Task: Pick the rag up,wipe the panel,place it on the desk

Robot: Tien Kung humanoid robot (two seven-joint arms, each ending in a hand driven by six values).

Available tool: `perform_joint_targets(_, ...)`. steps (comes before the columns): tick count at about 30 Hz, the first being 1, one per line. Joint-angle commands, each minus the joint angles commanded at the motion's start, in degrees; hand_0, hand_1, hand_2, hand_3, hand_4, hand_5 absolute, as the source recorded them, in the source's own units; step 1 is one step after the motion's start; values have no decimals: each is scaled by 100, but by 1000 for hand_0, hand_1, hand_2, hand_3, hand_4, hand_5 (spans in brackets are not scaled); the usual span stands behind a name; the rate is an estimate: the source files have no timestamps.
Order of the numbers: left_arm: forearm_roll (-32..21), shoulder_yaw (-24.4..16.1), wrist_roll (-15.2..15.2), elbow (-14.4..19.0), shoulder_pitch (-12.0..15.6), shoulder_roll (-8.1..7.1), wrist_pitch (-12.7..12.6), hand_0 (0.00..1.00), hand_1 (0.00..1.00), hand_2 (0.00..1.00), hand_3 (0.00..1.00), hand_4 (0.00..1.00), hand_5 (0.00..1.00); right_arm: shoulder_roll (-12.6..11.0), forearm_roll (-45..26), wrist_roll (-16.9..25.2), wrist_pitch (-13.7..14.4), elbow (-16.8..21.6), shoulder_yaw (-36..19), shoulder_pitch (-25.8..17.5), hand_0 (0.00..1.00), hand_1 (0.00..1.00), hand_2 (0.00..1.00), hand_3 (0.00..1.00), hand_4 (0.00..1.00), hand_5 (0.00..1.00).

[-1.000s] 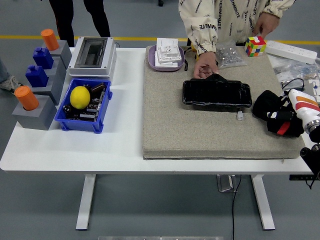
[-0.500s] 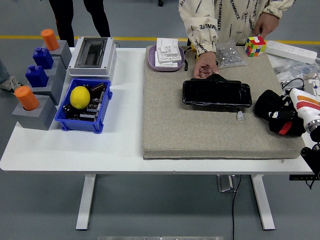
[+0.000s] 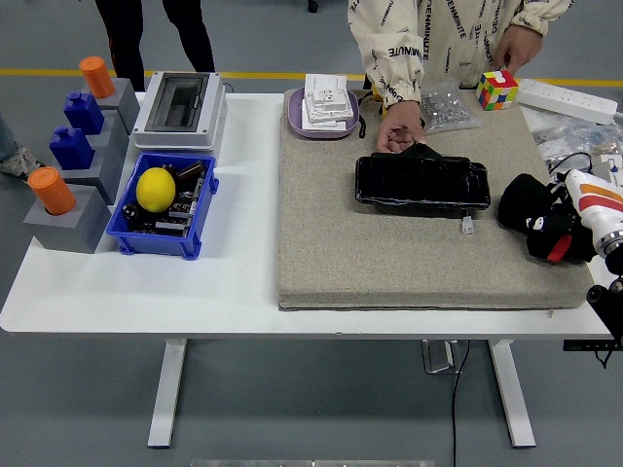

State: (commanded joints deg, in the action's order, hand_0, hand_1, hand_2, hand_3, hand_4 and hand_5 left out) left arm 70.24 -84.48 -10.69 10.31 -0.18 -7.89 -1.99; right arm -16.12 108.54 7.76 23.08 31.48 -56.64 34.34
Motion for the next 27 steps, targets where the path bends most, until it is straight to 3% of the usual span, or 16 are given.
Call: perform_joint_targets(27, 23, -49, 8, 0, 2, -5, 0, 645, 694, 735, 564, 598, 472, -127, 80, -47, -16, 128, 18, 185, 203, 358, 440, 459, 998, 193)
